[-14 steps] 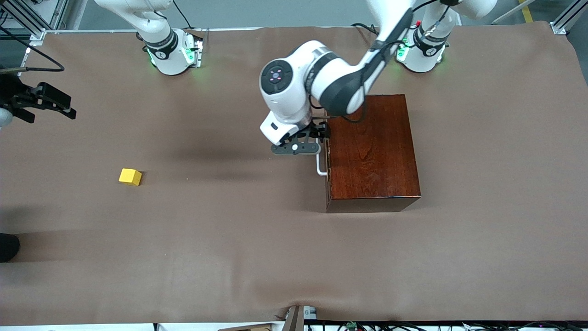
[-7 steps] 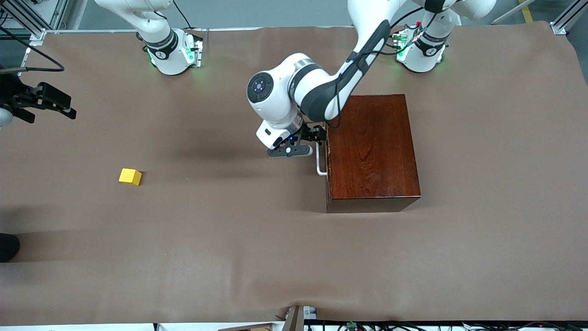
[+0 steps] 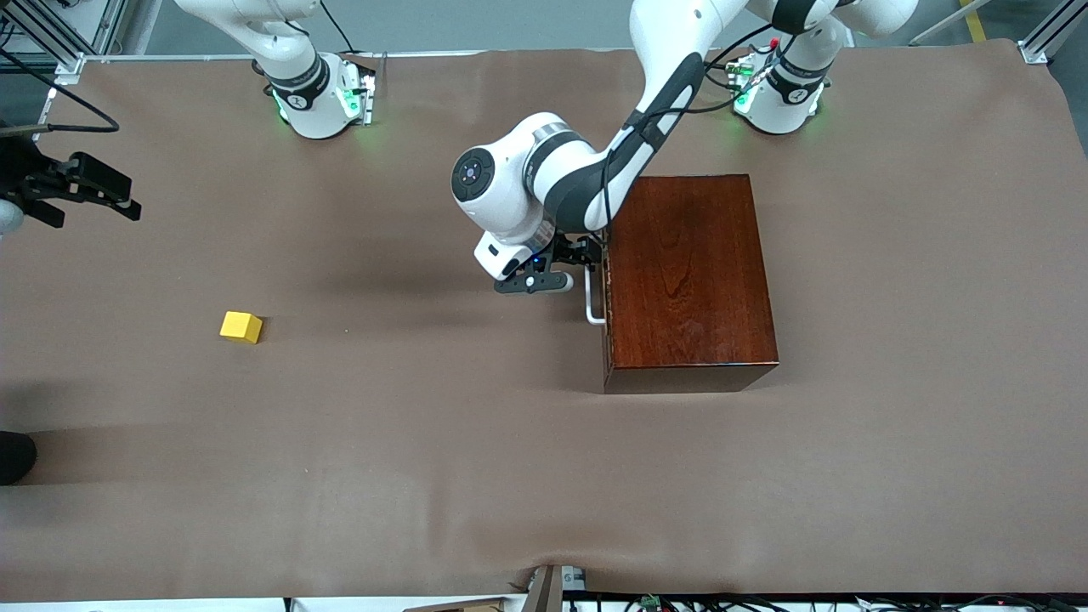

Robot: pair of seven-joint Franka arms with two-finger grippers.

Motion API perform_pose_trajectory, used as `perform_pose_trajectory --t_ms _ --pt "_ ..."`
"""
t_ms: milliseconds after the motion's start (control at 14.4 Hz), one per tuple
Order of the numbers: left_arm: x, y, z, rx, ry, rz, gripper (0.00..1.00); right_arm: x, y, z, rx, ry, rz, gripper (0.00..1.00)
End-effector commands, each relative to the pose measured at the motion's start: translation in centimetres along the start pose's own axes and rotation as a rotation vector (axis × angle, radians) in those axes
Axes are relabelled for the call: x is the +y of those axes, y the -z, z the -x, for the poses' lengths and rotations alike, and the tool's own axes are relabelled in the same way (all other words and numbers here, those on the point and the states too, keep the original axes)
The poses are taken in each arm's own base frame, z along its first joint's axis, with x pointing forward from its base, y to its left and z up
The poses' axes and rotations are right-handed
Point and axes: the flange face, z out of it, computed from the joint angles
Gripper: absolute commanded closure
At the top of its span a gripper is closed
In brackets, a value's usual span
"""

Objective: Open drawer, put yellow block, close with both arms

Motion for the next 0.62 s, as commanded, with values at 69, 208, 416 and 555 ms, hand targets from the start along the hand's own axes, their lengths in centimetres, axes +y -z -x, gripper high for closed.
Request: perform_pose_trajectory --t_ms 69,208,416,555 --pt "1.5 0.2 -0.5 0.064 0.099 0.059 0.0 0.1 0.4 0.1 0.006 -0.006 -0.017 0.0" --pt "2.4 0.6 -0.7 0.092 0.177 0.123 0.0 0.1 0.4 0.1 0.007 -0.006 -0.017 0.0" --pt "3.1 0.9 -0.8 0.108 0.206 0.168 0.0 0.1 0.4 0.2 0.006 -0.007 -0.017 0.0" --pt "4.0 1.4 0.1 0.113 0.188 0.194 0.0 0.1 0.4 0.2 0.007 -0.007 -0.017 0.0"
